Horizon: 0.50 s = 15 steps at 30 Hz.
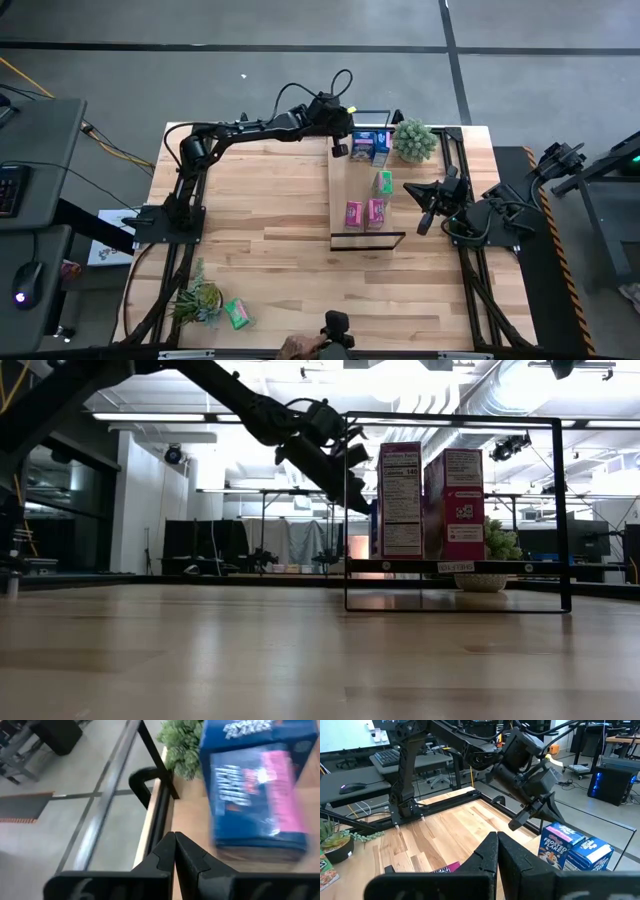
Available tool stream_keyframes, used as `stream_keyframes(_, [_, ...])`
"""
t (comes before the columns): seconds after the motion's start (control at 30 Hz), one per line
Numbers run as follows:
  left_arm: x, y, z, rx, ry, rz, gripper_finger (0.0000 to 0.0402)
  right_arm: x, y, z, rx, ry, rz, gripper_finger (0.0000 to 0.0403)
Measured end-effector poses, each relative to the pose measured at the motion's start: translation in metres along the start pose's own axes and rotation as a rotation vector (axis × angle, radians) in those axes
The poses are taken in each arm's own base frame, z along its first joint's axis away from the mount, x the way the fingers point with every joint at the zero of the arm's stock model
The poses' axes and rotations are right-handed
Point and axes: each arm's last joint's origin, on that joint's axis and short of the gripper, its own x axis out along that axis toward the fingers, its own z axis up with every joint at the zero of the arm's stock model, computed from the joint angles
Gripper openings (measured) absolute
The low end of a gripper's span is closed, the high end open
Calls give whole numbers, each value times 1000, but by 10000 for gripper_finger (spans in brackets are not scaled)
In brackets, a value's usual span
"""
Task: Stack cereal on shelf
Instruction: Put the blue cereal box on the shelf aligned with the other blue cereal box
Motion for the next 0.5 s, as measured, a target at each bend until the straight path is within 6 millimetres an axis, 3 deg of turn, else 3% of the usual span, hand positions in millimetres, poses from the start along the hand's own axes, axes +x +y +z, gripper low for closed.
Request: stream_keyframes(0.5, [1,4,-7,-10,-19,-99,0,0,0,0,0,-2,-5,0])
